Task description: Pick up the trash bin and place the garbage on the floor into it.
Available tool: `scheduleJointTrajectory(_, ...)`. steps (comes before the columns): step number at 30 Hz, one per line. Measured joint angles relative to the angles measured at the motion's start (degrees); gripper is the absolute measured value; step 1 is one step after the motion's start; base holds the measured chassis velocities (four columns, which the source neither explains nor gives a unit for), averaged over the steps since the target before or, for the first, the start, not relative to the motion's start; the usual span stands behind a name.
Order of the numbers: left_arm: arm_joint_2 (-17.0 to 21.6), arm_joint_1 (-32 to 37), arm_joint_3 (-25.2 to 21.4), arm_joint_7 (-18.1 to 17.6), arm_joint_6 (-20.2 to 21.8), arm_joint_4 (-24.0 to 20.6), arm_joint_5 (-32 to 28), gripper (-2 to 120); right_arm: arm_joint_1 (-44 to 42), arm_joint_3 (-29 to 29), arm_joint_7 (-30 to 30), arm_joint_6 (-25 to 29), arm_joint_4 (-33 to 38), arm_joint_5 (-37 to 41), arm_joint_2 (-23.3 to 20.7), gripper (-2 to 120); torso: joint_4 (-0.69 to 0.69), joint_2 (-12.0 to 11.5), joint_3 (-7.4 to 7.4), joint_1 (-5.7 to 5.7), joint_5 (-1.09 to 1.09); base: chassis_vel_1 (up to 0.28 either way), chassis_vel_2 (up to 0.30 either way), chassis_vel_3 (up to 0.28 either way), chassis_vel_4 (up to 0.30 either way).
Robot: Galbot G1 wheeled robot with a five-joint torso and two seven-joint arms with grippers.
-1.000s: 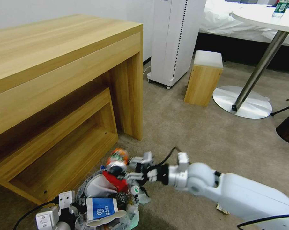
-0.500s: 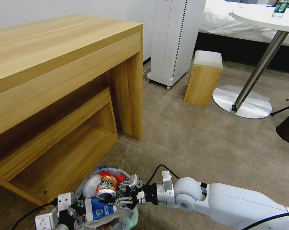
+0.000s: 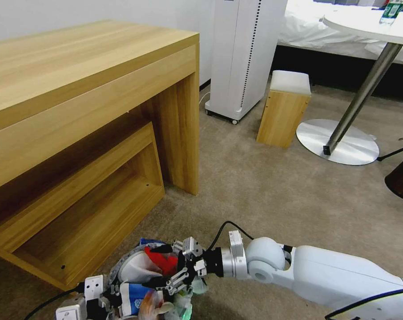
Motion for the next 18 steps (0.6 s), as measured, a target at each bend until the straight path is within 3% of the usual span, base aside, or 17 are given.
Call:
scheduleJointTrajectory(3, 2.8, -0.1, -2.2, -1.0, 0.1, -1.2, -3.5, 0, 1.5, 5.6, 0.4, 0.0, 0.3, 1.8, -0.4, 100, -0.01, 0.0, 0.0, 0.01, 0.02, 0.0, 0.0, 0.0, 0.0)
scheduleJointTrajectory(8, 2.9, 0.1, -1.9, -0.8, 0.0, -1.1, -3.0, 0, 2.0, 13.3, -0.9, 0.1, 0.9, 3.4, -3.0, 100, 0.0, 0.0, 0.0, 0.0, 0.0, 0.0, 0.0, 0.0, 0.0)
scheduleJointTrajectory(12, 4.7, 0.3, -2.3, -0.1, -0.8, -1.1, -2.2, 0, 0.1, 21.5, 3.3, -0.9, 1.1, 3.5, -6.7, 100, 0.0, 0.0, 0.0, 0.0, 0.01, 0.0, 0.0, 0.0, 0.0)
scheduleJointTrajectory(16, 4.8, 0.5, -2.2, 0.2, -0.9, -1.3, -1.7, 0, -3.0, 26.5, 6.0, -2.5, 0.3, 2.8, -8.0, 100, -0.01, 0.0, 0.0, 0.0, 0.02, 0.0, 0.0, 0.0, 0.0)
scheduleJointTrajectory(18, 4.3, 0.8, -1.4, 1.1, -0.8, -0.9, 0.0, 0, -7.0, 31.9, 8.8, -4.0, -0.9, 2.2, -9.1, 100, -0.02, 0.0, 0.0, 0.0, 0.03, 0.0, 0.0, 0.0, 0.0)
